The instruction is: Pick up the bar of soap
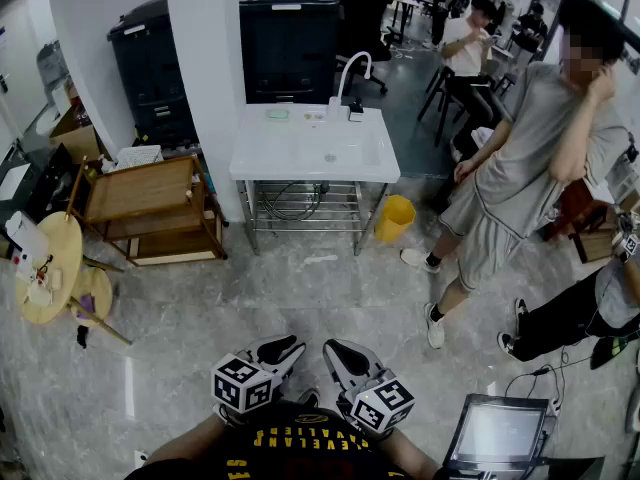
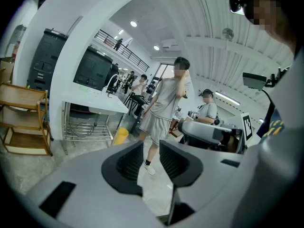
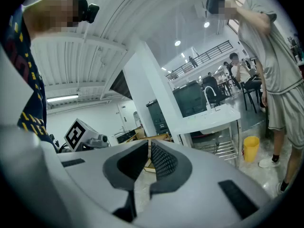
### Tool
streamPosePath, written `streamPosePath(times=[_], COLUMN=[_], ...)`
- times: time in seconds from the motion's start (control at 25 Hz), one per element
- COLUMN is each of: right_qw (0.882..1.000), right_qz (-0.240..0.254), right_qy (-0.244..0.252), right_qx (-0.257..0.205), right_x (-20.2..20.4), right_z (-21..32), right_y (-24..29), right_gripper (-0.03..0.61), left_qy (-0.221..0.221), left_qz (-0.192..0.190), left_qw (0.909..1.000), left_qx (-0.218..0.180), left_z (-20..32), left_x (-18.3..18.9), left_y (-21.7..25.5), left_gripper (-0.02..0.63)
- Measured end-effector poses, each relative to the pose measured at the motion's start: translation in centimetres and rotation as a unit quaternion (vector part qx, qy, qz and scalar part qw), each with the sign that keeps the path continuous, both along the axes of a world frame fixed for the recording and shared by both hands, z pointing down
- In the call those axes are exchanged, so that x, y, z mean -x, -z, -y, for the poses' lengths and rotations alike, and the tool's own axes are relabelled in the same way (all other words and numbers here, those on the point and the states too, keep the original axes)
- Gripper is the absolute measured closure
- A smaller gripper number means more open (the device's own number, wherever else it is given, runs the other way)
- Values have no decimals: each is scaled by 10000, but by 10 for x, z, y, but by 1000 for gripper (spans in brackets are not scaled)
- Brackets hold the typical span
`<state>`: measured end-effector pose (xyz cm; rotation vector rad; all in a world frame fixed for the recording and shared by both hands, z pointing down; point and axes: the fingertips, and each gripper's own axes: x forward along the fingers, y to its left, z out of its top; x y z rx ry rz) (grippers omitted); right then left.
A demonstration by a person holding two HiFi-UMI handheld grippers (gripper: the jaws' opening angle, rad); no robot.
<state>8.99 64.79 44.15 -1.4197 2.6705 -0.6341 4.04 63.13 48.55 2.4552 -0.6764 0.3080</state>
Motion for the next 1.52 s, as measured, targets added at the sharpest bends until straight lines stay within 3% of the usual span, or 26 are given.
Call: streamPosePath(times=[0.36, 0.6, 0.92, 1.28, 1.52], right_qw=[9999, 9999, 9994, 9964, 9953], right_qz=[19, -112, -277, -445, -521], right_qy=[9, 29, -200, -694, -746], right_qx=[-166, -32, 11, 192, 346], right_x=[0, 2, 10, 41, 57], right_z=[10, 36, 128, 252, 306], right_y=[1, -5, -9, 0, -3], right_gripper=[545, 545, 545, 545, 545], left_qy=[17, 85, 150, -227, -167], left_qz=[71, 156, 10, -165, -241], left_qw=[10000, 9998, 9998, 9981, 9967], left_qx=[-19, -11, -165, -551, -754], left_z=[10, 34, 131, 256, 314], left_x=[0, 3, 22, 53, 78], left_y=[-3, -4, -2, 21, 24], left_gripper=[499, 499, 499, 499, 499])
